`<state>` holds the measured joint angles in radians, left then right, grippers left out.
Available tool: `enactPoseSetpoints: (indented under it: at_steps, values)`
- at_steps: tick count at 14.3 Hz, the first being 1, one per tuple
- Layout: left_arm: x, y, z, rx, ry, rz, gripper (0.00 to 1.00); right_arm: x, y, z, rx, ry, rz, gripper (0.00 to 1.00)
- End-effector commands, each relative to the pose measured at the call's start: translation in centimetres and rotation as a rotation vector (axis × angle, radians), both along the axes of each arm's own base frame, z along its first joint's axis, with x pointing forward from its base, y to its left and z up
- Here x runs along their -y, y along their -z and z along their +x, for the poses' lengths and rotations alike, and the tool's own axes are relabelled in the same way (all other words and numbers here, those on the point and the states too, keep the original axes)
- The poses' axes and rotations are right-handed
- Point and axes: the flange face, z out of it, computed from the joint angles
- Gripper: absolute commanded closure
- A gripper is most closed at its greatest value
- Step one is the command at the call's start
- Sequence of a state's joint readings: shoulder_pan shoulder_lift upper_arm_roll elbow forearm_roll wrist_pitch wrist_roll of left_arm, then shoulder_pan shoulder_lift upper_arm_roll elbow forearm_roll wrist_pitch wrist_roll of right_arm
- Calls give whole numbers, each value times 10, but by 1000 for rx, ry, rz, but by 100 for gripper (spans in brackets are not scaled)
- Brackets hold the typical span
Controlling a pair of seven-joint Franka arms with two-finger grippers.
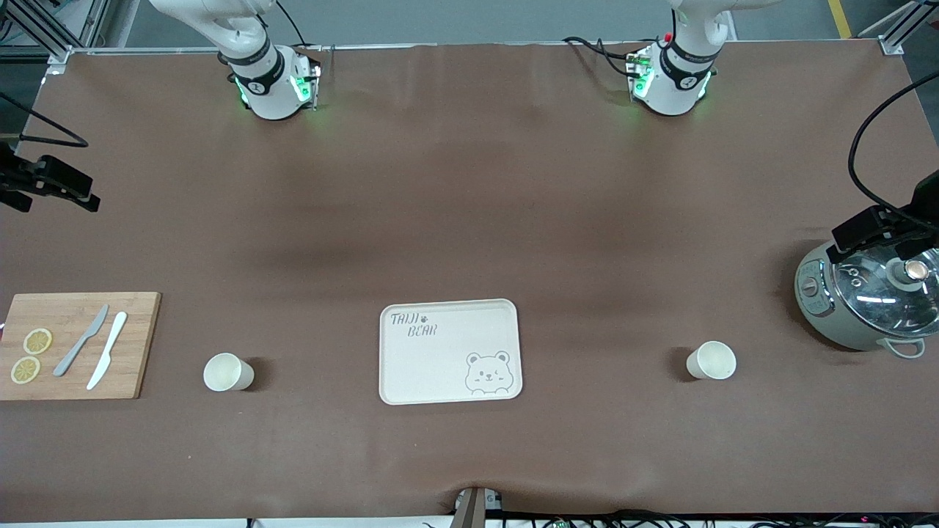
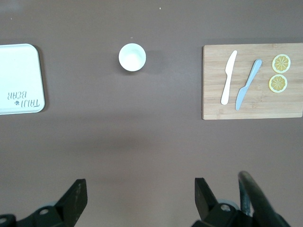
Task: Place white IKEA cup upright on tray with both arms
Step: 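Move the right gripper and the left gripper toward the white cups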
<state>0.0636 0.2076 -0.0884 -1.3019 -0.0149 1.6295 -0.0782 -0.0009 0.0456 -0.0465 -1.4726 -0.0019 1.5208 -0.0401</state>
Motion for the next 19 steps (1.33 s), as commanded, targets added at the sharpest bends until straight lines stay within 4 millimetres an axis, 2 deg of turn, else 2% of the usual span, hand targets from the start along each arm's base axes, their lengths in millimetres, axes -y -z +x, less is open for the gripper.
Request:
enactPoseSetpoints:
  at_steps: [1,5,10,13,14,16,19]
  values:
    - [-5,-5,0,20,27,67,0,-2,-4,-1,3,-2,-17,0]
    - [-7,0,2,15,25,77,0,-3,-1,0,-2,-3,-16,0]
    - [-7,44,19,-56,16,84,0,-3,0,2,3,-2,-15,0]
    - [-7,77,32,-103,23,79,0,-6,13,15,15,-6,-11,0]
    - [-7,85,36,-111,22,70,0,-5,20,22,19,-5,-10,0]
    - [-8,114,46,-148,33,74,0,-5,40,37,23,-5,-12,0]
    - [-14,146,65,-116,37,68,0,-2,88,69,21,-2,-17,0]
